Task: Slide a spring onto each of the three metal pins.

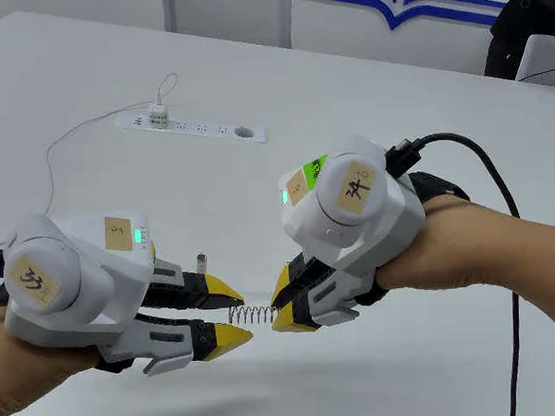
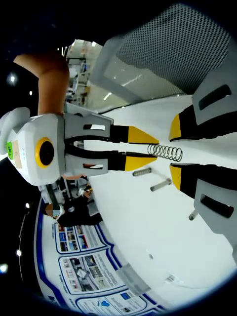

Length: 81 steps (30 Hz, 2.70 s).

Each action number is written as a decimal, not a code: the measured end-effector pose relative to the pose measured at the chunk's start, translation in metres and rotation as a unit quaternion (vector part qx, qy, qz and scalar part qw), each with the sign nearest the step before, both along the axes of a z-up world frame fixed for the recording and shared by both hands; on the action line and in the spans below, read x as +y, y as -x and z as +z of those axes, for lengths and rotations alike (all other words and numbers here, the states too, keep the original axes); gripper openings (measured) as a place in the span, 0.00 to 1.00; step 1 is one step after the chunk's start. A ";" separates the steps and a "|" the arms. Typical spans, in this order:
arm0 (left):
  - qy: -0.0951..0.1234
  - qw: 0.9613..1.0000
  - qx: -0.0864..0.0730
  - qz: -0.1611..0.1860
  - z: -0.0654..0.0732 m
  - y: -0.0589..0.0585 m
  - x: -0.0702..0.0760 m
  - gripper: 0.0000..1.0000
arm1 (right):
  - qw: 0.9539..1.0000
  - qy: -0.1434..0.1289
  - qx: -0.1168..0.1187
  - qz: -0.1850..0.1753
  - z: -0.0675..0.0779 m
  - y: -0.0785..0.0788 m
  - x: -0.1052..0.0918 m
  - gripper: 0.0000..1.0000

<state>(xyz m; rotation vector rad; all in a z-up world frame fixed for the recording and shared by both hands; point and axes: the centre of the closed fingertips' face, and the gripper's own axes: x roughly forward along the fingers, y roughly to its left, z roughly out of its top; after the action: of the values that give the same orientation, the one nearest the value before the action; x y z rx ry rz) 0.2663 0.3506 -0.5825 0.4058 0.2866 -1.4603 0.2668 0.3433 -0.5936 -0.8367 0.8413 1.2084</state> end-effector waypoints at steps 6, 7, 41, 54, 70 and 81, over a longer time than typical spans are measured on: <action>-0.004 1.000 -0.004 -0.003 -0.002 0.000 0.001 0.13 | 1.000 0.001 -0.001 0.005 0.000 0.002 0.001 0.12; -0.004 1.000 -0.005 -0.005 -0.002 0.000 0.001 0.13 | 1.000 0.000 -0.001 0.006 0.001 0.003 0.001 0.12; 0.002 1.000 -0.002 -0.013 -0.001 0.006 -0.004 0.10 | 0.999 -0.034 -0.001 0.010 0.019 0.006 0.006 0.12; -0.003 1.000 0.000 -0.014 -0.004 0.007 -0.005 0.10 | 0.999 -0.044 -0.008 0.023 0.031 0.009 0.025 0.12; -0.002 1.000 0.004 -0.012 -0.006 0.004 -0.006 0.11 | 0.999 -0.037 -0.010 0.028 0.032 0.008 0.027 0.12; 0.007 1.000 0.015 0.007 -0.003 -0.001 0.003 0.19 | 0.999 -0.031 -0.010 0.025 0.033 0.004 0.022 0.12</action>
<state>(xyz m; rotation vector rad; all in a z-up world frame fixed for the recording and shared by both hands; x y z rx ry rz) 0.2673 0.3534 -0.5855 0.3699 0.3026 -1.4550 0.2625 0.3658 -0.5608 -0.8233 0.7668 1.2623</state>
